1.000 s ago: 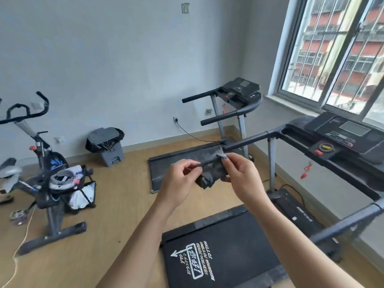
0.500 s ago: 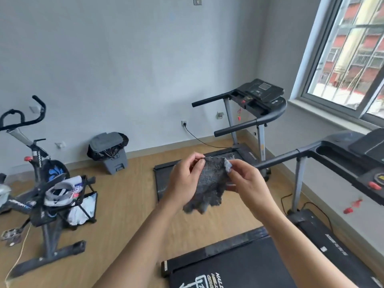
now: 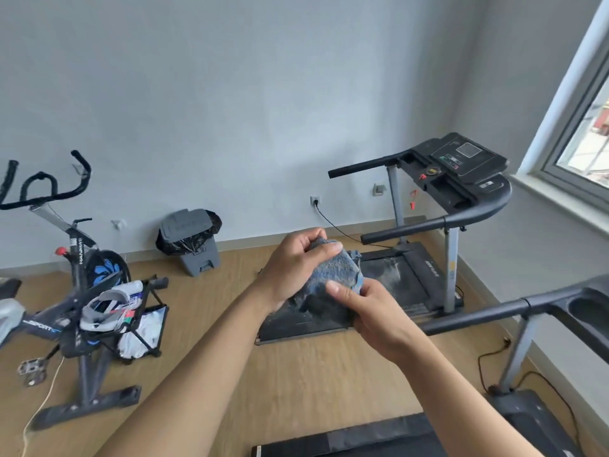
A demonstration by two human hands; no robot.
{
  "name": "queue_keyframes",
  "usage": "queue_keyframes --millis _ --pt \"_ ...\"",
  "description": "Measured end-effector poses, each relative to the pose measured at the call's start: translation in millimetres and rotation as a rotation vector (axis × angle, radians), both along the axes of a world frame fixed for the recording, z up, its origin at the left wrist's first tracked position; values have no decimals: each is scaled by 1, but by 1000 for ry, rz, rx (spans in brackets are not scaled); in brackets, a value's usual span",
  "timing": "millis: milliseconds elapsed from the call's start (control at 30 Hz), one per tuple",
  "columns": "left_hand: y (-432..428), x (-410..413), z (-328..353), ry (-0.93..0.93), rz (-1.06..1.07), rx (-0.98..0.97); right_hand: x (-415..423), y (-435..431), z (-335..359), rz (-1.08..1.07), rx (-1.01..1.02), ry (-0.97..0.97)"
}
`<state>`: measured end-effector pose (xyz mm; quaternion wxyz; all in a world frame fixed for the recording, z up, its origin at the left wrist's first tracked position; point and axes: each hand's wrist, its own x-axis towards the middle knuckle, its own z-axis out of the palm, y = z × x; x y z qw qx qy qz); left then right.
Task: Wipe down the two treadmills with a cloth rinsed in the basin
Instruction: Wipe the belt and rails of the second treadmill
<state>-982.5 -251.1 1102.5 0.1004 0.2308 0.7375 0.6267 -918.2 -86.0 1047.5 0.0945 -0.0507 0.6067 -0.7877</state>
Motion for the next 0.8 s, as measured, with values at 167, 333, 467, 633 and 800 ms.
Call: queue_keyframes --millis 167,333,467,633,800 --pt "-5 -75 -18 94 98 -174 -54 -5 -13 66 87 -69" --pt "-26 -159 -81 92 461 -398 -140 -10 -28 28 146 -110" --pt "-42 -226 -149 -482 425 -160 -235 -14 -48 -43 188 -175" --pt "-41 -321 -175 -648 88 240 -349 -23 -54 -209 131 -394" --pt "-37 -414 -154 -458 260 174 -431 -23 -56 -274 187 -447"
